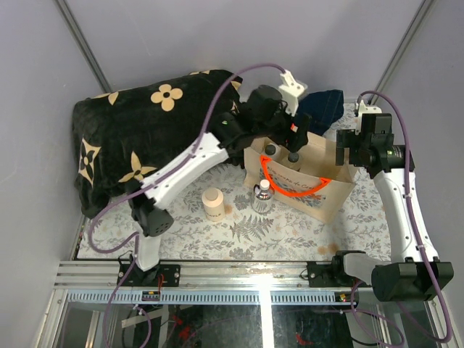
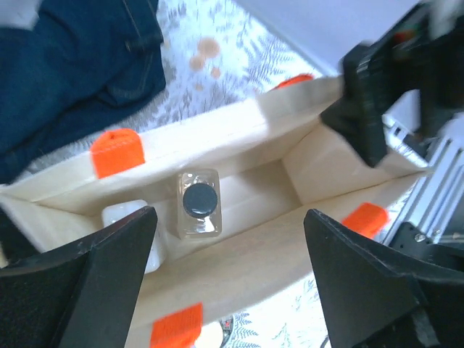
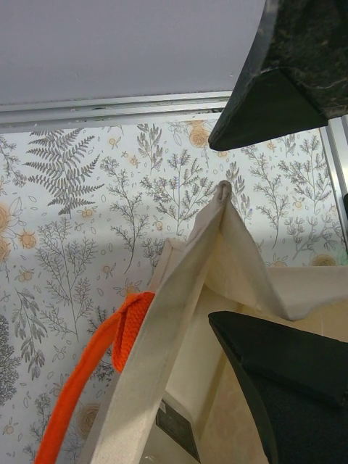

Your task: Place the personal care products into the canvas bag

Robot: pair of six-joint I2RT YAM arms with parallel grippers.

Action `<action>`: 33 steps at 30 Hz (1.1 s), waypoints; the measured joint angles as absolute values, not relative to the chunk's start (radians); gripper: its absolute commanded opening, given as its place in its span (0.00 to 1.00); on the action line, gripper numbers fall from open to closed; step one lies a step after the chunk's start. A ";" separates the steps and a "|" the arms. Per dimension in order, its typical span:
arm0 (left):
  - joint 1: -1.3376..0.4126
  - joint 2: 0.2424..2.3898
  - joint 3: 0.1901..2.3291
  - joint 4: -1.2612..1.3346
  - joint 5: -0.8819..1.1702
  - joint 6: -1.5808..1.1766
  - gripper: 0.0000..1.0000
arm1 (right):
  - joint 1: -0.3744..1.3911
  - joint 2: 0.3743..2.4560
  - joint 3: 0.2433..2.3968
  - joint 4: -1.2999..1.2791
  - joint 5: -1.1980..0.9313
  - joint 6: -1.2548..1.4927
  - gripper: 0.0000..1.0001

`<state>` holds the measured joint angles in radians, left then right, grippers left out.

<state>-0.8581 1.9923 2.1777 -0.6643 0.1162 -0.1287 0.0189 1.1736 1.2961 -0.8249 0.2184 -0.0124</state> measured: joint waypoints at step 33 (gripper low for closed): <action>-0.587 1.486 1.422 -0.894 -0.112 -0.393 0.93 | 0.020 1.194 1.296 -0.826 0.217 0.008 1.00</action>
